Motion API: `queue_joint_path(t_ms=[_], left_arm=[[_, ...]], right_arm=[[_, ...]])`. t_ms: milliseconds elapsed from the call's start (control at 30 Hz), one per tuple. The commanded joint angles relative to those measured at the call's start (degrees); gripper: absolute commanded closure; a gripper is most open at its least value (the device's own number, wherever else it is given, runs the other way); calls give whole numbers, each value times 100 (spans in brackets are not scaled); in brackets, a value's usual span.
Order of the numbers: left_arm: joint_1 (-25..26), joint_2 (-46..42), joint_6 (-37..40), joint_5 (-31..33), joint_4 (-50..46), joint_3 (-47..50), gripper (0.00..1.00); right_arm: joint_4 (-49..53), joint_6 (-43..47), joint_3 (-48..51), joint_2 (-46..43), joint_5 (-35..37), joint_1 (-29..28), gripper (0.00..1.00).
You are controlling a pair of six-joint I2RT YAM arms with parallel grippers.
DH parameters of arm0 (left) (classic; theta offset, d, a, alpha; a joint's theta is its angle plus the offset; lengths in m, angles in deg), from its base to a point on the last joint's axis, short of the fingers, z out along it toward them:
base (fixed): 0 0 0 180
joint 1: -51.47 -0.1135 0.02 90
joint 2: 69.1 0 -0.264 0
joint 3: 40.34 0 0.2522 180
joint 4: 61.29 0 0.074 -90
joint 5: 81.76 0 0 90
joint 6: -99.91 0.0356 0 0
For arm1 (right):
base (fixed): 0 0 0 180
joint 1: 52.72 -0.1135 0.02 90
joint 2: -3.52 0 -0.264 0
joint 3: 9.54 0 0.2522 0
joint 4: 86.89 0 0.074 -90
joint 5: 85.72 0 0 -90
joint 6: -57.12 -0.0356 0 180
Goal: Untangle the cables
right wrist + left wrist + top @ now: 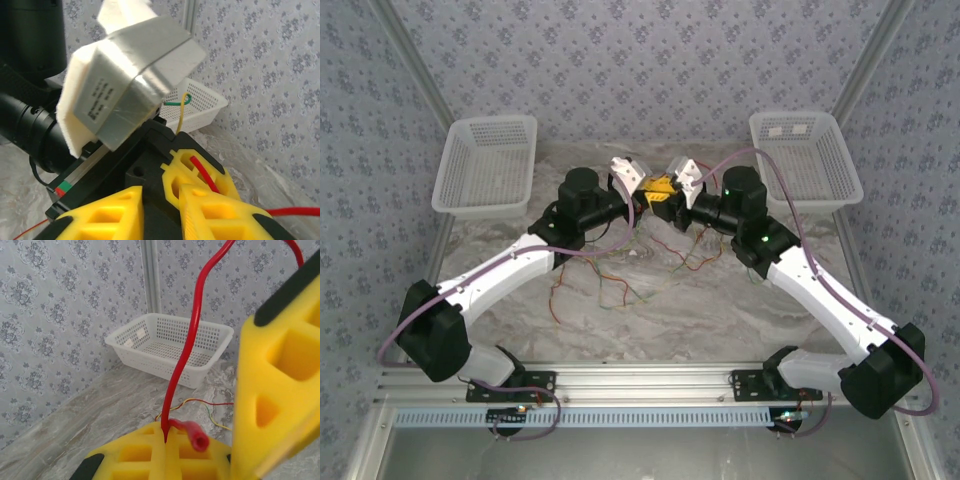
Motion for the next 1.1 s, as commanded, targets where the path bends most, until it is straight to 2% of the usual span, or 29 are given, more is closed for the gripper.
queue_joint_path(t_ms=[0, 33, 67, 100, 300, 467, 633, 733, 833, 867, 900, 1000, 1067], left_arm=[[124, -173, 91, -591, 160, 20, 100], [127, -182, 104, -585, 149, 26, 100], [132, -189, 105, -582, 140, 32, 100], [125, -193, 117, -576, 121, 31, 100], [141, -185, 88, -625, 122, 40, 100], [158, -183, 88, -732, 134, 41, 100], [159, -206, 78, -688, 139, 68, 100], [154, -219, 78, -644, 96, 61, 100], [158, -250, 68, -529, 94, 71, 100], [154, -259, 41, -472, 82, 77, 100], [142, -260, 26, -449, 93, 88, 100], [115, -247, -18, -391, 79, 80, 100], [114, -237, 37, -415, 57, 71, 100]], right_arm=[[-300, -38, -215, 110, 603, 141, 68], [-301, -49, -217, 101, 693, 137, 52], [-320, -76, -198, 81, 777, 134, 41], [-355, -96, -186, 60, 820, 137, 37], [-598, -121, -157, -9, 1219, 115, 35], [-400, -112, -424, 190, 1464, 117, 35], [-475, -297, -469, 154, 2185, 106, 32], [-493, -319, -415, 41, 2218, 117, 33], [-579, -465, -202, -268, 1490, 312, 49], [-606, -609, -146, -391, 1267, 419, 61], [-589, -765, -121, -486, 742, 583, 70], [-211, -1050, -283, -616, -525, 875, 72], [1, -1086, -353, -670, -875, 872, 59]])
